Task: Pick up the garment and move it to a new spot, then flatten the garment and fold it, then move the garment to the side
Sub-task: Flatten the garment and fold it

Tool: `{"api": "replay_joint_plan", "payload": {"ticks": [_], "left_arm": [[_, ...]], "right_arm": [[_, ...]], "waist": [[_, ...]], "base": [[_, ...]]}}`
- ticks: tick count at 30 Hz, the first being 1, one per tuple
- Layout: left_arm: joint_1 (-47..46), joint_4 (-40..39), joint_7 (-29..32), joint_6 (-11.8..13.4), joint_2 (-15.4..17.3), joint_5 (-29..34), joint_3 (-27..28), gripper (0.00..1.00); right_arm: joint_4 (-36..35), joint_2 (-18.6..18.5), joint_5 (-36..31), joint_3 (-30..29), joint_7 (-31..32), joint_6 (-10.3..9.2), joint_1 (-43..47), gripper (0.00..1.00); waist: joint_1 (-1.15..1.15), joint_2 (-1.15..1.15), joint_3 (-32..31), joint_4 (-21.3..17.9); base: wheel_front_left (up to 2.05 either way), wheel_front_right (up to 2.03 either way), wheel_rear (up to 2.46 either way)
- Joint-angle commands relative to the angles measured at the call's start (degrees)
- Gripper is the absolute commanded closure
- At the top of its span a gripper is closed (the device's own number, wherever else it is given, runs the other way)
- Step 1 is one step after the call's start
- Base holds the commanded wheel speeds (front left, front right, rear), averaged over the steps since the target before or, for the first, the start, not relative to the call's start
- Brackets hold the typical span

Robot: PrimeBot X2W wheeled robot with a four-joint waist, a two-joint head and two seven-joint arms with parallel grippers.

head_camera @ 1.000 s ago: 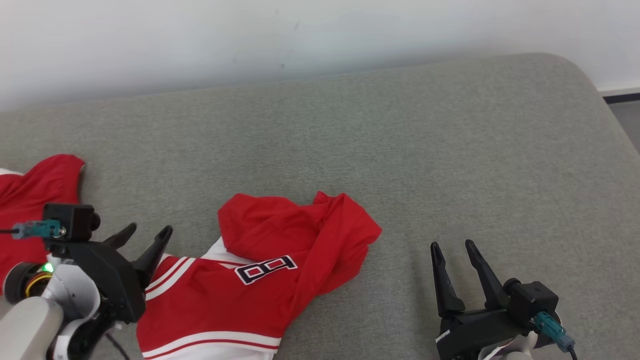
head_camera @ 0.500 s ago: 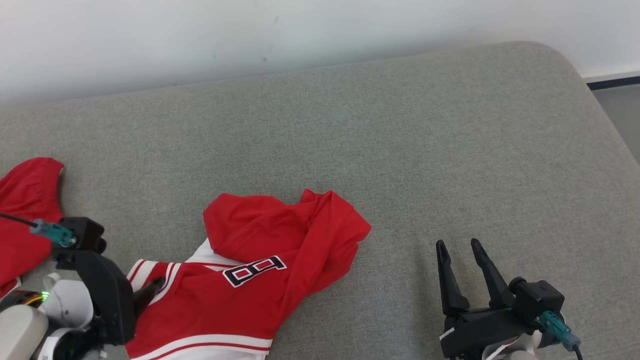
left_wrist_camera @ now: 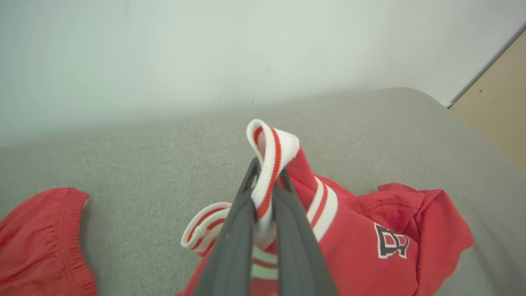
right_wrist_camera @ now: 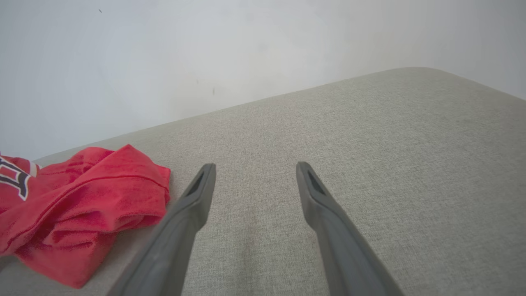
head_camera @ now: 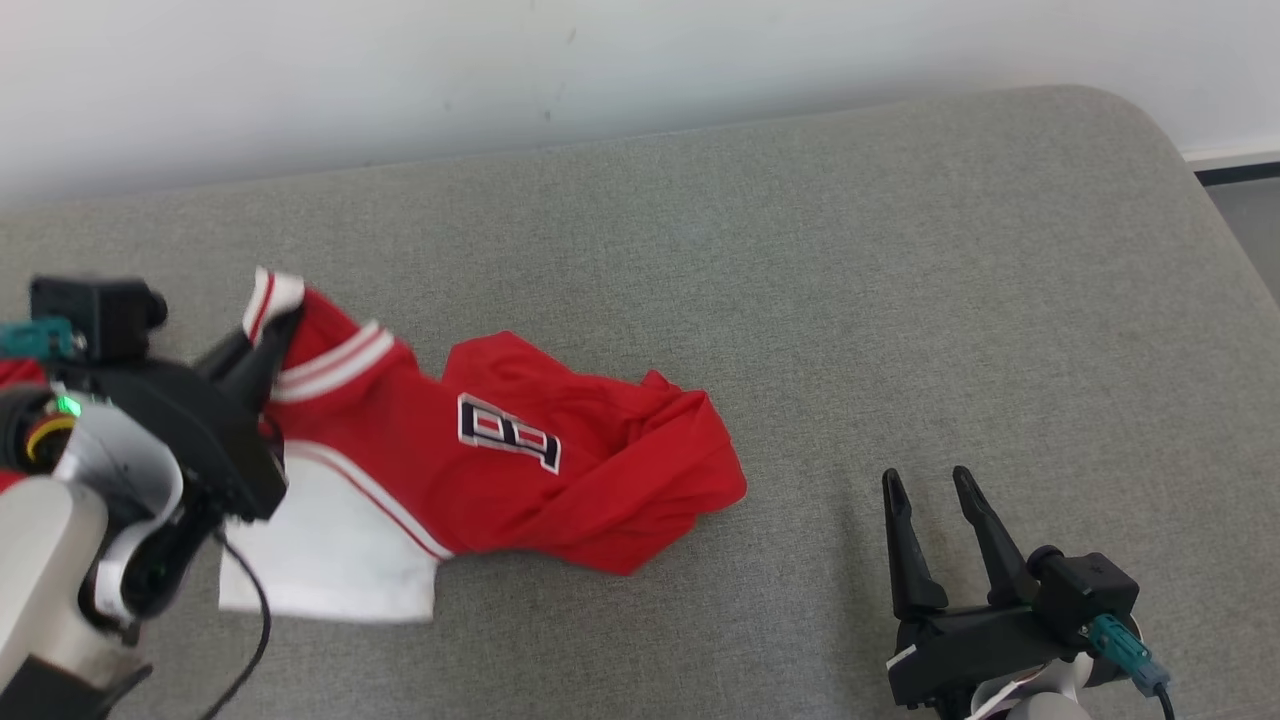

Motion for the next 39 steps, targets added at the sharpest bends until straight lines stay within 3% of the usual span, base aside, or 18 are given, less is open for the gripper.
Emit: {"api": "replay_joint_plan", "payload": {"ticks": [1,9,10,11,12,20,29,39], "left_arm": [[-1.2,0.2,-0.6,0.2,-0.3,0.5,0.3,1.0],[-1.9,7.7,-4.4,0.4,-0.9,5.4,-1.8,1.0],[-2.1,8.7,-5.8,0.5,-0.8,6.1,-1.8,0.65],[-2.1,9.8,-7.3,0.5,-0.9,6.6,-1.8,0.4],[-2.2,10.7,-9.3,0.5,-1.4,6.7,-1.2,0.0],[-2.3,14.7,-18.8,1.8,-1.8,6.3,2.8,0.0],[3.6,16.3,-10.2,0.2,-1.9,2.1,0.1,0.0],[3.3,22.4,-1.9,-0.5,-0.4,-0.4,-1.1,0.0]], "right_arm": [[-0.2,0.1,-0.4,0.0,0.0,-0.13,-0.1,0.0],[-0.6,0.1,-0.5,0.6,0.0,-0.13,0.1,0.0],[-0.6,0.1,-0.5,0.6,0.0,-0.13,0.1,0.0],[-0.6,0.1,-0.5,0.6,0.0,-0.13,0.0,0.0],[-0.6,0.1,-0.6,0.5,0.0,-0.13,0.0,0.0],[-0.6,0.1,-1.1,-0.2,0.0,-0.13,0.8,0.0],[-0.3,0.1,-0.9,0.1,0.0,-0.13,0.5,0.0],[0.2,0.1,-0.3,1.5,0.0,-0.13,-1.0,0.0]], "waist": [[0.0,0.0,-0.1,0.1],[0.0,0.0,0.1,-0.8],[0.0,0.0,0.1,-0.9],[0.0,0.0,0.2,-0.9],[0.0,0.0,0.2,-0.9],[0.0,0.0,-0.2,0.9],[0.0,0.0,0.4,2.5],[0.0,0.0,2.4,0.2]], "base": [[0.0,0.0,0.0],[0.0,0.0,0.0],[0.0,0.0,0.0],[0.0,0.0,0.0],[0.0,0.0,0.0],[0.0,0.0,0.0],[0.0,0.0,0.0],[0.0,0.0,0.0]]}}
